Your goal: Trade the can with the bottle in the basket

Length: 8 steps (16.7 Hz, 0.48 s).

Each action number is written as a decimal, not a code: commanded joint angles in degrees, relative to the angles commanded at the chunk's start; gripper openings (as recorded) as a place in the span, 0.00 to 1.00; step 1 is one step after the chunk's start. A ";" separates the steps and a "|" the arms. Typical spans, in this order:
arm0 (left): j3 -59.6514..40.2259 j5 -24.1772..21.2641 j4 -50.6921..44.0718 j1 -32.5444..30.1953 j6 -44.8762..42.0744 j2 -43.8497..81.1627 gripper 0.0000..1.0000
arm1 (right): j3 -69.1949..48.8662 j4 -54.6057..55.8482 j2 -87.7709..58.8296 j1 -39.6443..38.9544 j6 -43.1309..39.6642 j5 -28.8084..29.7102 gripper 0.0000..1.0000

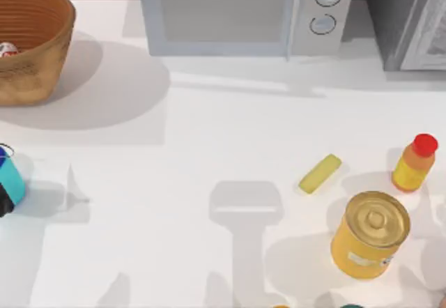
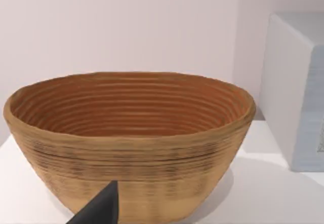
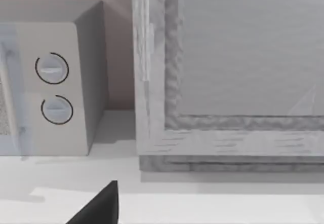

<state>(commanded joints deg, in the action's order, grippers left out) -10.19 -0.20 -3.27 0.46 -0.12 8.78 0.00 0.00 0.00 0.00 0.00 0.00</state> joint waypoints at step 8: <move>-36.58 -1.49 -12.15 1.54 -1.54 29.79 1.00 | 0.00 0.00 0.00 0.00 0.00 0.00 1.00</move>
<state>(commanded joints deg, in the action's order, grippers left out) -46.77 -1.69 -15.42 2.00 -1.67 38.58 0.00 0.00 0.00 0.00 0.00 0.00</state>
